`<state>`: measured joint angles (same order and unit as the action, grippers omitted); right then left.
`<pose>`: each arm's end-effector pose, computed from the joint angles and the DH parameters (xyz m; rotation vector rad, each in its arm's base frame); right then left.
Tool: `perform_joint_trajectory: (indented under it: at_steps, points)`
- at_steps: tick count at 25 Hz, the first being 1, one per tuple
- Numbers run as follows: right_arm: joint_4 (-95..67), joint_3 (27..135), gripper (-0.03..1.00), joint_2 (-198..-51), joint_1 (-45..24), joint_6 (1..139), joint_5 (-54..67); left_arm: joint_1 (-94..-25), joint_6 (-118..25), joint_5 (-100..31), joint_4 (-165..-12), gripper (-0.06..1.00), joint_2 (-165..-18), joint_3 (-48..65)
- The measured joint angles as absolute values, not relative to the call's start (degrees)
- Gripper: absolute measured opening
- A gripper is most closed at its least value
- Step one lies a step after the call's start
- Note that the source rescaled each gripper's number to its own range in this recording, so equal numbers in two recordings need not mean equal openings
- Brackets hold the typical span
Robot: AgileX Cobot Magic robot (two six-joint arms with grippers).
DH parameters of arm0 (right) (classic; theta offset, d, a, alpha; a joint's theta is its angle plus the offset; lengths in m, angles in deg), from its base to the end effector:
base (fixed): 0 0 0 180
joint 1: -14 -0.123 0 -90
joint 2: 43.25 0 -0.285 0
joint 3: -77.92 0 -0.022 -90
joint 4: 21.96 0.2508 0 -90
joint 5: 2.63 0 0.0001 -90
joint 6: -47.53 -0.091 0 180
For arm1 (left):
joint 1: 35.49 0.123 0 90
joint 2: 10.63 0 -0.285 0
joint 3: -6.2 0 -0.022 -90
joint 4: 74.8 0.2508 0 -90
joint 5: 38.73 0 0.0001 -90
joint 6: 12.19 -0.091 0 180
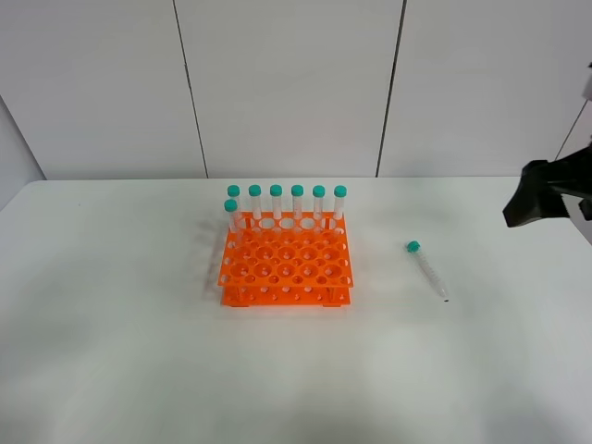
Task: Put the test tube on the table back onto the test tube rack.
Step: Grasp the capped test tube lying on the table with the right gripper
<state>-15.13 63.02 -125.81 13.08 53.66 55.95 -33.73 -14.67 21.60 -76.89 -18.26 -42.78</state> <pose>0.2514 0.0133 0.3122 -0.1119 2.7140 0.1299 -0.0040 -0.0030 0.2760 0.0142 2.0404 0.0027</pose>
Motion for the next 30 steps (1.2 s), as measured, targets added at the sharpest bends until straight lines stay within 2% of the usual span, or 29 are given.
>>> perform_joint_trajectory:
  at_steps: [6, 10, 14, 30]
  points:
    - [-15.01, 73.82, 1.0, -145.49, 12.91, 54.73, 56.84, -33.73, -14.67, 21.6, -76.89, 1.0, -18.26, -42.78]
    - [-15.09, 78.63, 0.99, -154.47, 10.05, 55.84, 54.79, -33.73, -14.67, 21.6, -76.89, 1.0, -18.26, -42.78]
    - [-15.09, 80.01, 0.98, -160.09, 7.69, 55.95, 51.74, -33.73, -14.67, 21.6, -76.89, 1.0, -18.26, -42.78]
    - [-16.48, 80.12, 0.98, -173.84, 7.74, 54.28, 46.25, -33.73, -14.67, 21.6, -76.89, 1.0, -18.26, -42.78]
